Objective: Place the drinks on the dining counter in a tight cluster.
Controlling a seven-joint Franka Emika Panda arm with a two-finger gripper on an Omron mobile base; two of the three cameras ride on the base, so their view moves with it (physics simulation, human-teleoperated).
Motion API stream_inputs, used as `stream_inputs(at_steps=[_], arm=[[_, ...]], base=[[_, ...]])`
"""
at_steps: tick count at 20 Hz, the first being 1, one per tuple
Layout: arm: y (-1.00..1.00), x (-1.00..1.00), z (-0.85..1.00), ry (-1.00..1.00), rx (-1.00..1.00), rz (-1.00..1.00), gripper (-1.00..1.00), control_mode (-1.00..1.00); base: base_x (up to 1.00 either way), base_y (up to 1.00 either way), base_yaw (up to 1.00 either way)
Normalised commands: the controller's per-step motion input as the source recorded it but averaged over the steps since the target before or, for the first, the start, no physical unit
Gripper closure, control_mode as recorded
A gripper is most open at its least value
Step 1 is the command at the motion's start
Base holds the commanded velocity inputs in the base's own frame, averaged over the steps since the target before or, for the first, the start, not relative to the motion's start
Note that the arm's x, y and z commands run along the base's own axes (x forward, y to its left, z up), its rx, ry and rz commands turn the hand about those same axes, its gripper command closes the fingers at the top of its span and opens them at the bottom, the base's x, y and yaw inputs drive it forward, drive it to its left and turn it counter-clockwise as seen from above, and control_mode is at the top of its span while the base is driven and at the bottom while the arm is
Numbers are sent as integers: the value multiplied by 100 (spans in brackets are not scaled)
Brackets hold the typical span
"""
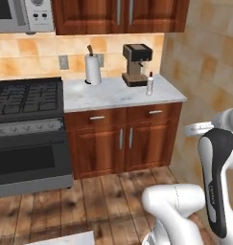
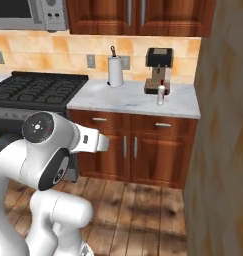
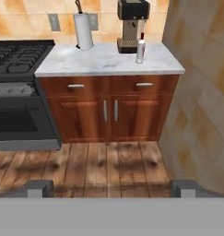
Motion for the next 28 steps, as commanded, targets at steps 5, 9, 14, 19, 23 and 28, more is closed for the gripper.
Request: stream_inputs(at_steps=[5,9,14,19,23,28], arm=[[0,0,0,0,0,0,-100,100],[0,0,0,0,0,0,-100,100],[0,0,0,0,0,0,-100,100],[0,0,0,0,0,0,-100,100],[0,0,0,0,0,0,-100,100],[0,0,0,0,0,0,-100,100]], base=[[64,-28,-7],[71,-24,-2],[73,-31,0],[72,-36,0],[66,-35,0],[55,-36,0]])
